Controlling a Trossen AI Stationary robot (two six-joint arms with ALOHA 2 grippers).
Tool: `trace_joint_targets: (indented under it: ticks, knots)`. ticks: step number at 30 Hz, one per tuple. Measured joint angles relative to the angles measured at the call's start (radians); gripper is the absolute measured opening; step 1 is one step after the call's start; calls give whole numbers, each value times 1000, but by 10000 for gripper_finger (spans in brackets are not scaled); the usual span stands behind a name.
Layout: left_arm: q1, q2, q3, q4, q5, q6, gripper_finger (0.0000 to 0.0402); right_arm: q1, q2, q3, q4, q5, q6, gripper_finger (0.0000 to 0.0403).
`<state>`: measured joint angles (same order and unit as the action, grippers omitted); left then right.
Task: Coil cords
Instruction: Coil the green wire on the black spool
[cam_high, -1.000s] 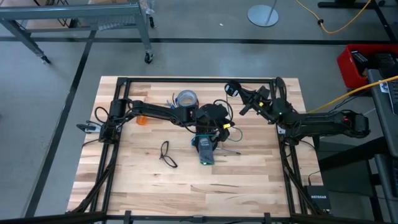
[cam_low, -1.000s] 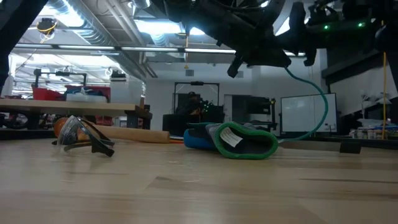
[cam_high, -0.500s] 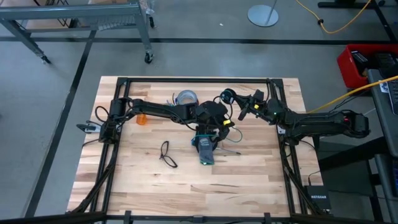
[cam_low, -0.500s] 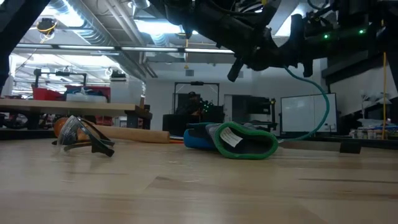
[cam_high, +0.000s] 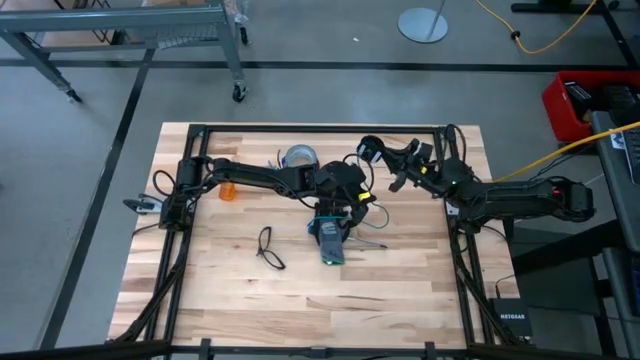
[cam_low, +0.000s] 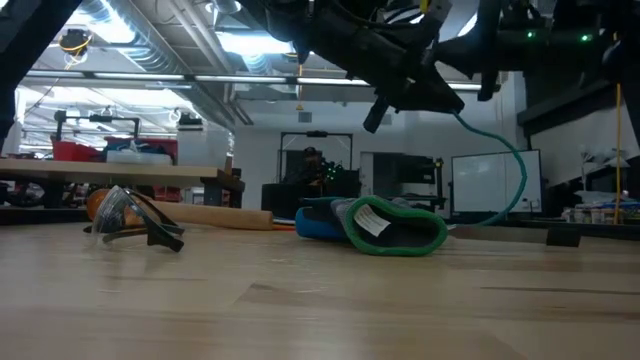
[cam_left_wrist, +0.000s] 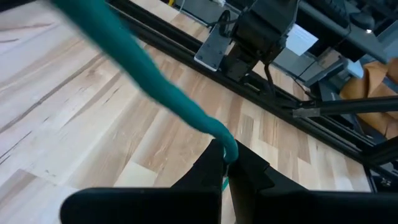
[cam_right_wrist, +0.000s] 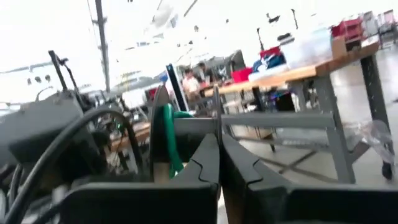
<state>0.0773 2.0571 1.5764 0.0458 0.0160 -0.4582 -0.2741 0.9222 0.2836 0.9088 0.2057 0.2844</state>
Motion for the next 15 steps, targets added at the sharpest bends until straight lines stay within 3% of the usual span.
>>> trace_joint_targets:
  ticks: [9, 15]
  knots:
    - [-12, 0, 0, 45, 61, 17, 0, 0, 18, 0, -8, 239, -1, 1]
    - [-21, 0, 0, 70, 108, 17, 0, 1, 93, 0, -23, 272, 9, 1]
